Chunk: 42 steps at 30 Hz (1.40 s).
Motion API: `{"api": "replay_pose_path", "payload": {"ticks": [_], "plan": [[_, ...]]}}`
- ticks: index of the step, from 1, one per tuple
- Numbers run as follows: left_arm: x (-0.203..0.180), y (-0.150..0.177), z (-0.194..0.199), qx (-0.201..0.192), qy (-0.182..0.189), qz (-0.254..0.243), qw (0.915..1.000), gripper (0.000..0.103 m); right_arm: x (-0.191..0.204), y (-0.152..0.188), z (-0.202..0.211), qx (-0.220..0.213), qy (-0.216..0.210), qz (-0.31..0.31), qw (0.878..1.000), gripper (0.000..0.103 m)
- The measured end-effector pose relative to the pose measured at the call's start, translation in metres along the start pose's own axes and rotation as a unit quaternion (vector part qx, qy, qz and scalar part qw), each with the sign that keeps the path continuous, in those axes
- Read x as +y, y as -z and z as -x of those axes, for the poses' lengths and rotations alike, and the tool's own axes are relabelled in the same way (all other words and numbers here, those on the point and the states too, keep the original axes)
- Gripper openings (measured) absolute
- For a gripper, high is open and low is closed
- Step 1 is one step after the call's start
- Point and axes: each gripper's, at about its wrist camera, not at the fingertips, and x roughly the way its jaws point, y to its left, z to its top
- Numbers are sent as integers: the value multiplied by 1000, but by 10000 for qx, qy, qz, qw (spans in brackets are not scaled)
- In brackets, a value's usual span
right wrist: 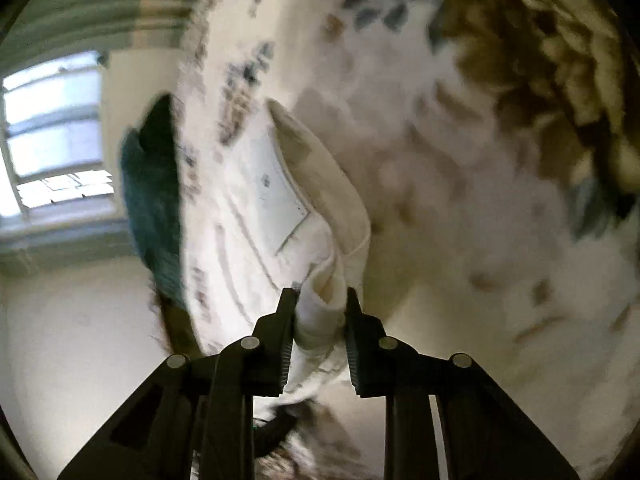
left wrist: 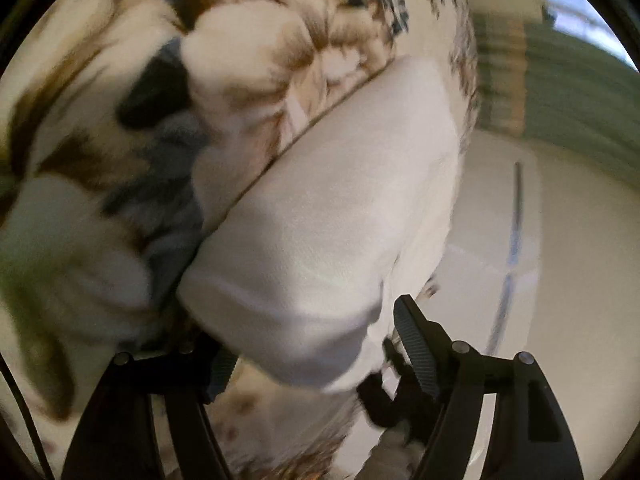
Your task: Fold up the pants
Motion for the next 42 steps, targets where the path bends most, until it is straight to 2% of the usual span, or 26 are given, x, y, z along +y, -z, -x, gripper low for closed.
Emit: {"api": "replay_pose_path", "payload": {"ticks": [1,2,3,4,5,8,10,11,13,17,19,20,22,24,26,28,29,30,31,32,33,34,37,42], "plan": [[-4,7,4,140,-346,-235,9990,72,-7,0,1,113,45,-73,9999,32],[-7,15,9,220,-588,-455,9970,74,-12,1,-1,222,63,-154,9996,43],[-12,24,18,235,-838,-698,9938,82,-18,2,1,284,25,-204,9994,58],[-19,32,26,209,-1180,-977,9880,94,-20,2,5,280,-62,-227,9993,65],[-25,36,33,171,-1397,-1209,9826,100,-19,4,11,240,-186,-211,9993,77],[-55,33,50,-267,-2059,-2045,9566,103,-17,10,16,308,-379,-91,9988,81],[-71,16,46,-491,-2278,-2282,9453,103,-22,16,3,557,-523,-87,9970,83],[-76,4,40,-500,-2331,-2317,9431,103,-24,20,-9,676,-542,-127,9962,83],[-82,-25,19,-382,-2261,-2260,9468,103,-23,25,-33,826,-679,-204,9941,83],[-82,-60,-35,381,-2198,-2115,9516,103,-37,21,-62,713,-1032,-451,9911,84],[-79,-60,-49,565,-2126,-2136,9518,103,-35,17,-68,649,-1158,-510,9898,87],[-83,-62,-57,621,-2147,-2142,9509,103,-33,17,-69,627,-1266,-512,9886,87],[-89,-65,-66,698,-2052,-2224,9506,103,-23,16,-69,622,-1739,-398,9820,87],[-95,-64,-73,701,-2068,-2328,9477,103,-15,16,-73,652,-1555,-149,9856,87],[-101,-57,-80,697,-2194,-2509,9402,102,-19,14,-84,644,-1301,-172,9893,87],[-106,-56,-80,610,-2166,-2558,9402,92,-22,11,-91,628,-1250,-275,9898,87],[-107,-58,-78,576,-2111,-2563,9415,88,-19,11,-90,555,-1245,-265,9903,84],[-108,-58,-74,538,-2071,-2563,9426,77,-17,11,-89,521,-1214,-174,9911,70],[-108,-57,-69,504,-1976,-2543,9454,70,-13,12,-86,498,-1162,-37,9920,60],[-110,-58,-64,476,-1905,-2534,9472,65,-8,14,-83,486,-1163,79,9920,50],[-113,-56,-60,441,-1856,-2564,9476,59,-3,17,-81,466,-1162,156,9920,45],[-117,-53,-54,393,-1796,-2611,9476,53,4,20,-77,448,-1113,308,9923,44],[-129,-48,-40,307,-1711,-2659,9482,46,22,26,-66,386,-1114,560,9914,40],[-148,-47,-4,161,-1601,-2709,9491,44,66,43,-43,323,-1143,898,9888,39]]}}
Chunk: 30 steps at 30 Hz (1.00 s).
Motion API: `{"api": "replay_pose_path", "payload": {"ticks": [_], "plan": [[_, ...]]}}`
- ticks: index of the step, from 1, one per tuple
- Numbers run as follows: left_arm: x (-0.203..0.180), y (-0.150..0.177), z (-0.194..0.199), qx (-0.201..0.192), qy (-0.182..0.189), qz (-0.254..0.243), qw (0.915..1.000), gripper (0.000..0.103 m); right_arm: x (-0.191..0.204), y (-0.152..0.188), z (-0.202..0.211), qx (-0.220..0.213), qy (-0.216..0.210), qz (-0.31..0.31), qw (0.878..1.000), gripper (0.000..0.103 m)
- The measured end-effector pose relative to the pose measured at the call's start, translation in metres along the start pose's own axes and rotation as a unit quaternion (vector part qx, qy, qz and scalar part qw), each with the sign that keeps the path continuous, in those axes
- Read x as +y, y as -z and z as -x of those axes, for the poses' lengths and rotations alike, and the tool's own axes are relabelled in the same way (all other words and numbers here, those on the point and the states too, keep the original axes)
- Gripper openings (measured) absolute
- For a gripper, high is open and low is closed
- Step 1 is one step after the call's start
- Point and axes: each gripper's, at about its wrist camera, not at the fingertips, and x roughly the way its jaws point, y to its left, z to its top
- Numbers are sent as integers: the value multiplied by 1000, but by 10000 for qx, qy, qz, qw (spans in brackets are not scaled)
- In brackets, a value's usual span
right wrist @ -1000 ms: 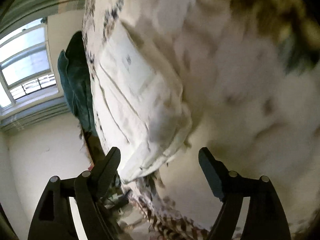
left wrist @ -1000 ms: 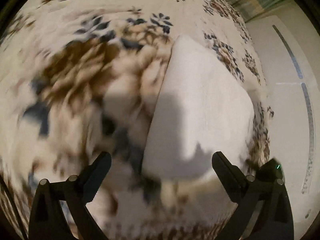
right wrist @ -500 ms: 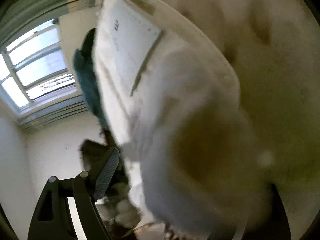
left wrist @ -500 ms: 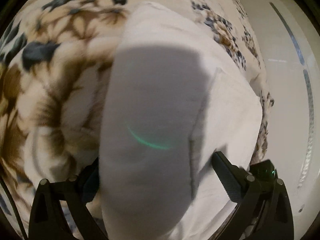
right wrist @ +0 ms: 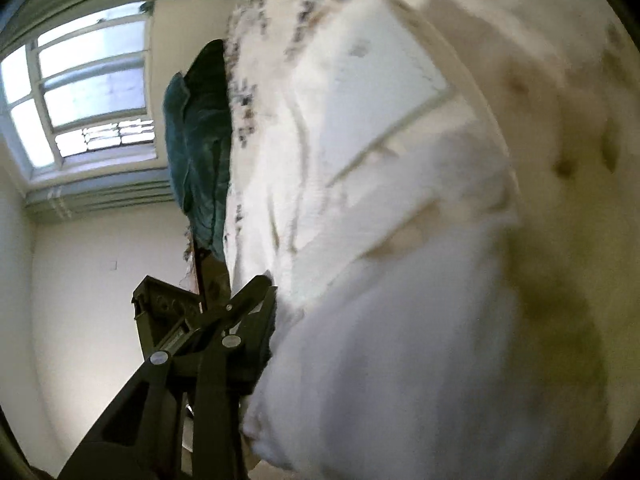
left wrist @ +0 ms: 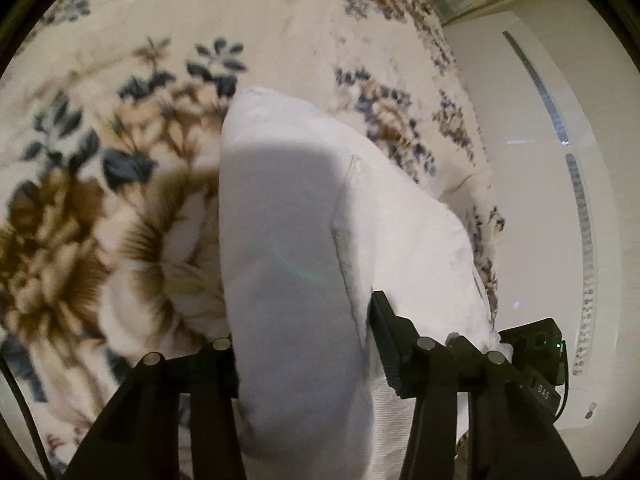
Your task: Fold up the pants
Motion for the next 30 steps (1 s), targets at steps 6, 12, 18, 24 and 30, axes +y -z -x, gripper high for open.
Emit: {"api": "replay_pose_path", "payload": {"ticks": [6,12,18,24,30], "plan": [[17,-14,74,-347,251,-44,9991,44,74,19,-3,-16,-32,543,9985,38],[73,-38,179,-613,341,-164,9974,44,171,70,-45,-20,-117,1037,9945,38],[164,-60,304,-886,122,-214,9958,44,265,153,-134,56,-433,1273,9909,38],[281,-86,430,-1197,-250,-27,9925,44,358,234,-266,431,-835,1450,9850,38],[404,-129,509,-1313,-620,45,9894,44,422,291,-415,885,-1171,1621,9758,38]]}}
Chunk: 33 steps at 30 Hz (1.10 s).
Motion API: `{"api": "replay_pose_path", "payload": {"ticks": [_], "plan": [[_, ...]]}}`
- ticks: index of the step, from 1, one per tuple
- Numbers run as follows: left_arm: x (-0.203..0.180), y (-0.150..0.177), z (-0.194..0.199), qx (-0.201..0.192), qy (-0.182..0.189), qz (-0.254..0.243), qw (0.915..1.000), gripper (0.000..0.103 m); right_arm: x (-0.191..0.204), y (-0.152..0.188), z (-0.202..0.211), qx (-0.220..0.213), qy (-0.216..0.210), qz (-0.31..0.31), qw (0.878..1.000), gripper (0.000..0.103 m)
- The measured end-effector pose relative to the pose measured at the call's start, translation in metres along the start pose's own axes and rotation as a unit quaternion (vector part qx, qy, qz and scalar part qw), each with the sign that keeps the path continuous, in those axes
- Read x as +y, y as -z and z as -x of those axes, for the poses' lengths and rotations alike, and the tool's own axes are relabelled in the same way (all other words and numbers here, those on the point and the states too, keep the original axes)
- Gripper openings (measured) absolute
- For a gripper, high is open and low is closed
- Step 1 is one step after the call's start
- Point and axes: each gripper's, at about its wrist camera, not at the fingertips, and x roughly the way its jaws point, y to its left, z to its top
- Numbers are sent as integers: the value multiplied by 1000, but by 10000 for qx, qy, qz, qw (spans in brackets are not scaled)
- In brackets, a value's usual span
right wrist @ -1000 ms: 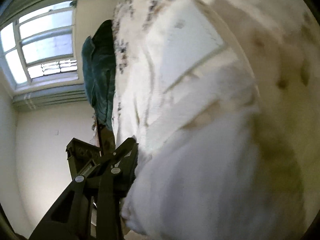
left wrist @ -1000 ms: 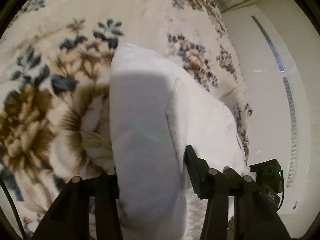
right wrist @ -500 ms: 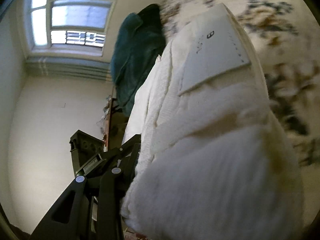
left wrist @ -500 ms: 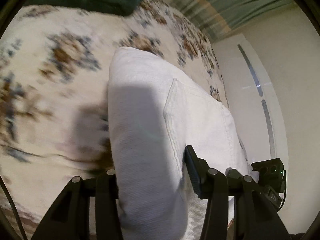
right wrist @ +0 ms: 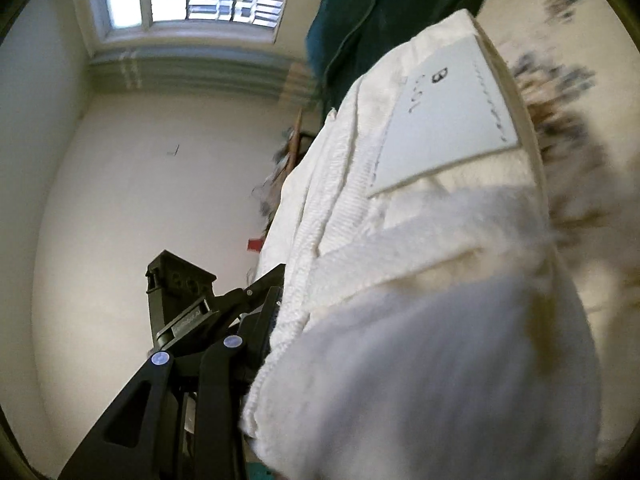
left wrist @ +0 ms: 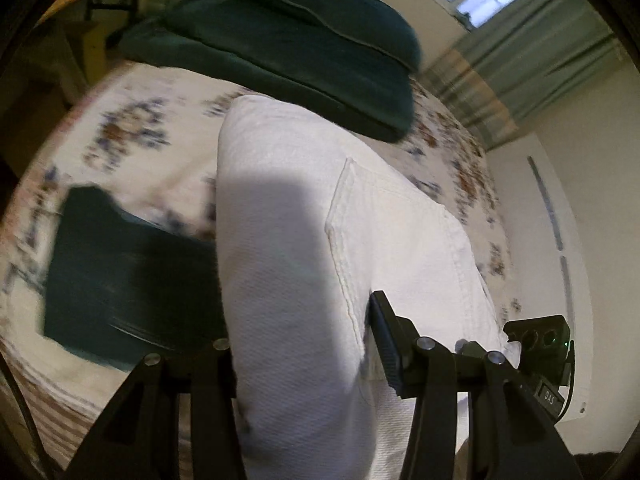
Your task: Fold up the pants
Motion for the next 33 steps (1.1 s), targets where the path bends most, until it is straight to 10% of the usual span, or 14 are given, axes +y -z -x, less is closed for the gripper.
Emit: {"api": "replay_pose_path", "payload": {"ticks": [10,16,22,25,28,33], "plan": [[210,-14,-49,672,-57,550,9962,45,-47,45,-208,510,146,-338,9980,38],[264,17,-78,745,107,1034,9918,79,-87,89,-243,942,845,-367,9913,39],[233,16,-56,681,-673,902,9913,79,-94,62,-252,1350,1149,-470,9830,52],[193,24,-21,220,-1530,633,9860,80,-55,50,-251,1683,1815,129,9688,92],[154,45,7,-67,-2015,542,9780,98,-21,47,-233,1838,2524,970,9450,92],[92,84,46,-436,-2379,781,9672,99,46,23,-175,1585,3510,2124,8981,94]]}}
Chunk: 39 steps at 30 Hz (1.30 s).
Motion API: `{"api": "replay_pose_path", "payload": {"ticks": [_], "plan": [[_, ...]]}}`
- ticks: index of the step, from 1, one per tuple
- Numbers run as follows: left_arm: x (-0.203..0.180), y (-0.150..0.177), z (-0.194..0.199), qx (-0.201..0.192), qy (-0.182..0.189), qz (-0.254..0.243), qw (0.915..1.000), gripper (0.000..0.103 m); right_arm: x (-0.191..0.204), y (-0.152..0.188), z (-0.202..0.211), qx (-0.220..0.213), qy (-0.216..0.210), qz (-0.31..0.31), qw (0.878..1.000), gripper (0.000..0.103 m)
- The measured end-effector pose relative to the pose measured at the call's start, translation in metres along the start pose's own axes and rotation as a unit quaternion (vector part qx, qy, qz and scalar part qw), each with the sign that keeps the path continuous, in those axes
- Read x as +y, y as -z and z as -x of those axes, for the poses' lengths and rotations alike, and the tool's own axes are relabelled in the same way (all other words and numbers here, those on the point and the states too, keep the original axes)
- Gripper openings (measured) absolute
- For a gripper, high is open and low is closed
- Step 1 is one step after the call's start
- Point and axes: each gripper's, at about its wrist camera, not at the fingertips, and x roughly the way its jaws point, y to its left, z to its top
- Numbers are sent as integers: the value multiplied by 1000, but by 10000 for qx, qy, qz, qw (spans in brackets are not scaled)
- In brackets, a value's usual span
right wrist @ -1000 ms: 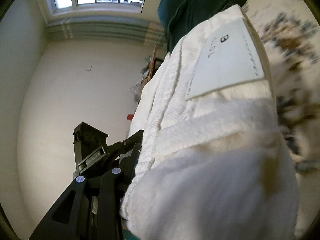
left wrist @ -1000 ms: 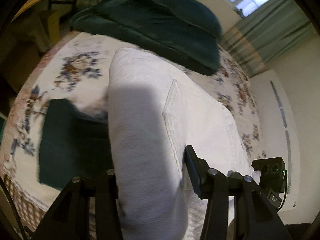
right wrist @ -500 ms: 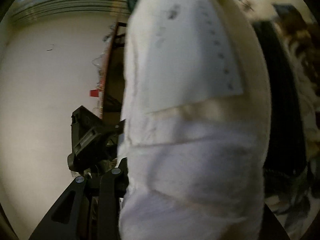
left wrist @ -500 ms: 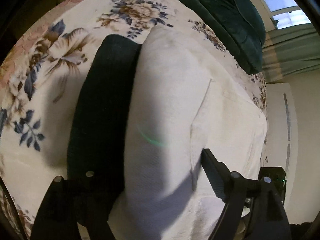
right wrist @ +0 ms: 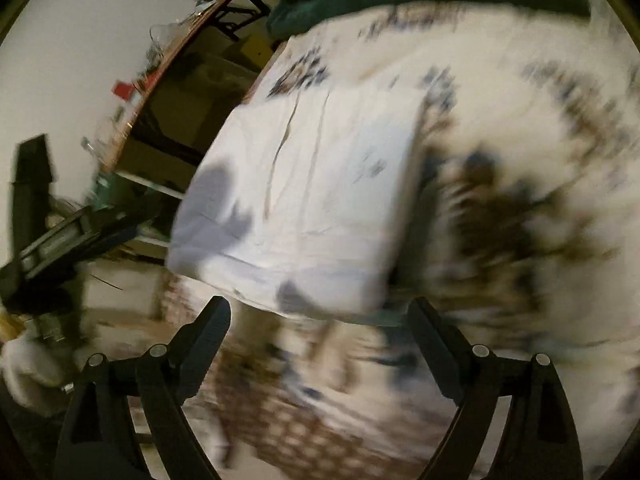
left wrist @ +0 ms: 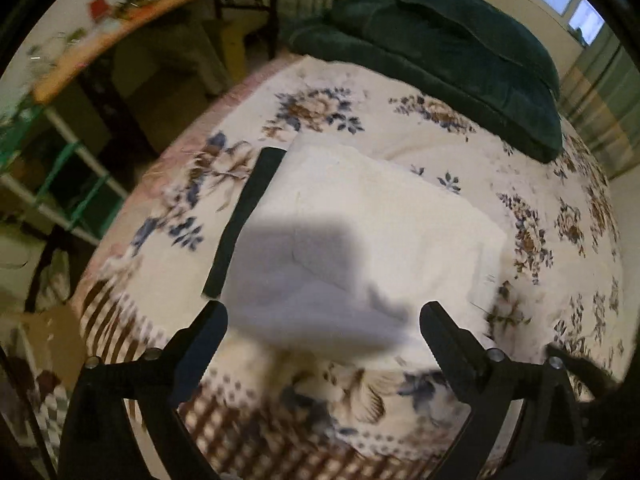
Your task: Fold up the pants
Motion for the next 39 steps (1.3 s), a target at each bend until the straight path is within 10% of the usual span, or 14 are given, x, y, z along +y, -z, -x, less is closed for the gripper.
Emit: {"api": "replay_pose_path", "payload": {"ticks": [9,39], "plan": [[-68,48,122,-675,-578,258,9957,99,8,-10,190,-819,1103,902,9864,96],[-265,269,455,-2332,-1635,1139,9518,99,-14,162,630,-1691,229,2662,9487,96]]}}
